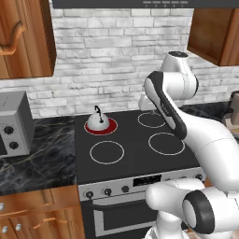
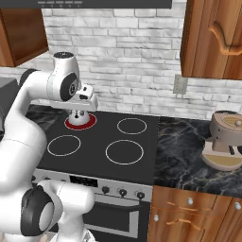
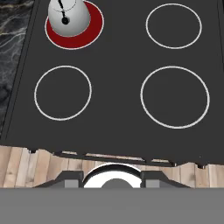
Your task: The kettle is done boiling. Turn off the stove, then wait for 300 timesteps before moving the kettle to the dining table.
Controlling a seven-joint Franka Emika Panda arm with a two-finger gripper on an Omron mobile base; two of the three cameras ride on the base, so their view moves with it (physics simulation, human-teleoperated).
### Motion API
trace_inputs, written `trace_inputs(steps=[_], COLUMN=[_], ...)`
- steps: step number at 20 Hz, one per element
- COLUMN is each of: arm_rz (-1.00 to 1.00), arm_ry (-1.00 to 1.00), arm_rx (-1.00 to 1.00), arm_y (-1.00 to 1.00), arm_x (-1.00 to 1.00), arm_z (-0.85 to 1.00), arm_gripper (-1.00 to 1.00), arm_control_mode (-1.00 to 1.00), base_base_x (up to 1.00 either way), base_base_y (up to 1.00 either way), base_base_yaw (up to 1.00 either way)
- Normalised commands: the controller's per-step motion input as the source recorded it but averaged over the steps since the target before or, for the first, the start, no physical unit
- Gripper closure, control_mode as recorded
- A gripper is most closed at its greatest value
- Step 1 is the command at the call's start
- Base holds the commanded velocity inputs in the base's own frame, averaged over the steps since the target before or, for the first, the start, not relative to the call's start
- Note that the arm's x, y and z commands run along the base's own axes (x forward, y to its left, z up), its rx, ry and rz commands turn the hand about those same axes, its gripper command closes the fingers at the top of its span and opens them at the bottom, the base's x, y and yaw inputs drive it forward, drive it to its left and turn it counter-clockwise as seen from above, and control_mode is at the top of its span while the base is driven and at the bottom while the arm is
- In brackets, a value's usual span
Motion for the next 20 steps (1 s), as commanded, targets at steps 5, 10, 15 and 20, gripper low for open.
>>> trace_inputs(steps=[5,10,15,20], arm_rz=[0.0,0.03,0.05,0.0], arm_ry=[0.0,0.0,-0.01,-0.06], arm_rx=[0.0,-0.05,-0.13,-0.16], arm_y=[0.1,0.34,0.43,0.36], arm_x=[0.0,-0.01,-0.06,-0.34], arm_z=[0.0,-0.03,-0.13,-0.15], arm_gripper=[-1.0,-1.0,-1.0,-1.0], arm_control_mode=[-1.0,-1.0,-1.0,-1.0], base_base_x=[0.0,0.0,0.0,0.0], base_base_y=[0.0,0.0,0.0,0.0], base_base_yaw=[0.0,0.0,0.0,0.0])
